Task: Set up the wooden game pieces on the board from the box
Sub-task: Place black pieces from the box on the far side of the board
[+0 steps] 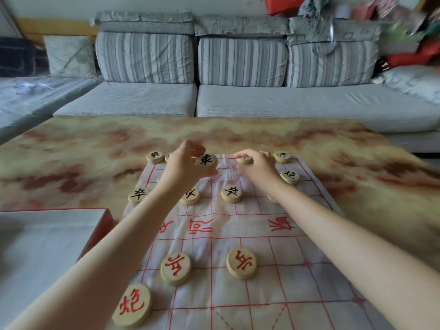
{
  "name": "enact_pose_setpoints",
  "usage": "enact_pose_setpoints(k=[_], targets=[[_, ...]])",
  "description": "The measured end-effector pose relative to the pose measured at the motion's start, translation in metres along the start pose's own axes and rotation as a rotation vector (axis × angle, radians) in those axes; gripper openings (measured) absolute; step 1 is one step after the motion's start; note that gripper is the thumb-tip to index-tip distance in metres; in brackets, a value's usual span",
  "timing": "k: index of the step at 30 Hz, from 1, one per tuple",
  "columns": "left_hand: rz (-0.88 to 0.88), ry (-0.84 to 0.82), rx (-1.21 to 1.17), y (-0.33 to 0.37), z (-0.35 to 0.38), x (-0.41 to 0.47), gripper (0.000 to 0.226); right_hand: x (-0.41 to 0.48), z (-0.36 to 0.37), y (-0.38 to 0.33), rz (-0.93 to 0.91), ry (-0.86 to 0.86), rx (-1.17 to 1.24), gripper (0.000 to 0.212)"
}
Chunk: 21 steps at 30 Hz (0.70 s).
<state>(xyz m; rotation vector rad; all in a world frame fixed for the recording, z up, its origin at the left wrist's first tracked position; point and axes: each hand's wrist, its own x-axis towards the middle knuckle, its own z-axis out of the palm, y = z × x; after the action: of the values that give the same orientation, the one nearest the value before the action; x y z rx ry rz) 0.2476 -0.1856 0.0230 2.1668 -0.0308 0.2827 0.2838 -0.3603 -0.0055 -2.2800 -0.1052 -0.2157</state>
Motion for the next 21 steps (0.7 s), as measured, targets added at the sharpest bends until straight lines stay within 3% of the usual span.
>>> enact_pose_setpoints(k=[4, 11, 16, 21], targets=[[0.065, -0.089, -0.002, 0.029, 0.052, 0.011, 0.056, -0.012, -0.055, 0.048, 0.107, 0.061, -0.052, 0.029], [0.071, -0.162, -0.001, 0.076, 0.154, 0.048, 0.054, -0.014, -0.105, 0.131, 0.178, 0.146, 0.023, 0.012], [0.053, -0.169, 0.096, 0.091, 0.202, 0.081, 0.051, -0.027, -0.123, 0.148, 0.165, 0.175, 0.047, 0.027], [0.090, -0.211, 0.231, 0.095, 0.224, 0.105, 0.050, -0.027, -0.128, 0.166, 0.123, 0.200, 0.123, 0.026]])
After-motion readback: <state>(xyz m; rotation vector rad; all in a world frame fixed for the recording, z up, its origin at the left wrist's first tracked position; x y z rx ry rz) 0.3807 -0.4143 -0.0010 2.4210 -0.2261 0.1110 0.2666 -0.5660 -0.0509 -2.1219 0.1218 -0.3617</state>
